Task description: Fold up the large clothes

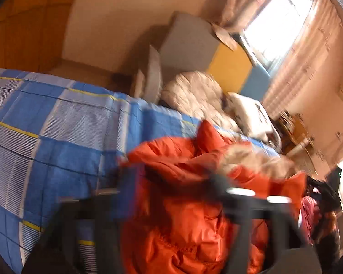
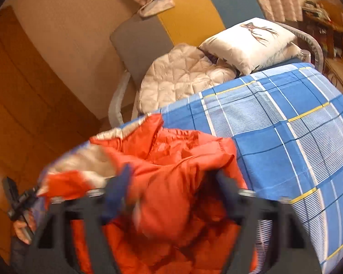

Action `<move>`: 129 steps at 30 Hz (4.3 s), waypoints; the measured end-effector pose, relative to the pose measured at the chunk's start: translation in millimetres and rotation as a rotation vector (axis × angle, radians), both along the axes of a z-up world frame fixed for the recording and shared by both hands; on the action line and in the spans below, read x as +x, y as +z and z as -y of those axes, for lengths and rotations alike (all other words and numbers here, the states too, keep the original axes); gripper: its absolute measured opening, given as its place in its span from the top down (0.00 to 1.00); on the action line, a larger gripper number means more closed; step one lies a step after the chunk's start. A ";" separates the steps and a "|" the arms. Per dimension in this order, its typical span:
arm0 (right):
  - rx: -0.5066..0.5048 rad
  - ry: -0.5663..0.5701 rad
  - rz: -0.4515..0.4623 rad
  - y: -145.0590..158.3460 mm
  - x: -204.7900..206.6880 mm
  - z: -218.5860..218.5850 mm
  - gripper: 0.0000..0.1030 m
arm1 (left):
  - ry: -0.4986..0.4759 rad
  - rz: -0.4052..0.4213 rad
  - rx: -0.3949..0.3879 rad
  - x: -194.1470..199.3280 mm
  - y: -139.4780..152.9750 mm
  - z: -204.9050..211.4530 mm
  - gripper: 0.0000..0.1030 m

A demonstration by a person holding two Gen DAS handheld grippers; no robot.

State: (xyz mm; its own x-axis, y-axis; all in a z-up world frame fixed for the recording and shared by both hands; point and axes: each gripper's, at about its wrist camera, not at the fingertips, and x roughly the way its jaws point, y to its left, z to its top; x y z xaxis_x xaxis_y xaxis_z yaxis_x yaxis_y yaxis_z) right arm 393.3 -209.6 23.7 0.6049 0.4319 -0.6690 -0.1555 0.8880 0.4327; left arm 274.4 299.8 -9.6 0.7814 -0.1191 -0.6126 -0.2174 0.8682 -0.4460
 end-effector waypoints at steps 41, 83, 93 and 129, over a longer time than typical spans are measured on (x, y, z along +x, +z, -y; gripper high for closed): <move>-0.090 0.089 -0.085 -40.6 -209.3 59.3 0.55 | -0.055 -0.051 -0.031 -255.5 -43.2 39.3 0.28; -0.456 -0.118 0.016 -49.1 5.9 -24.2 0.96 | 0.102 -0.199 0.238 -0.2 -60.6 7.7 0.99; -0.503 -0.131 -0.050 -70.0 18.9 -28.5 0.87 | 0.215 -0.205 0.320 -14.0 -47.0 14.9 0.45; -0.511 0.039 -0.007 -86.4 -49.8 -128.3 0.38 | -0.121 -0.186 0.263 54.8 -87.5 172.4 0.47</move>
State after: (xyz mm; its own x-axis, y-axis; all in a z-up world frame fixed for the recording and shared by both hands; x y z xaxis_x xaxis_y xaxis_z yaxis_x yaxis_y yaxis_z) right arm 343.5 -81.3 -62.6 0.5895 0.0704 -0.8047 -0.1911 0.9801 -0.0543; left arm 329.2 127.3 -97.1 0.6431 -0.0235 -0.7655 -0.1623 0.9727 -0.1662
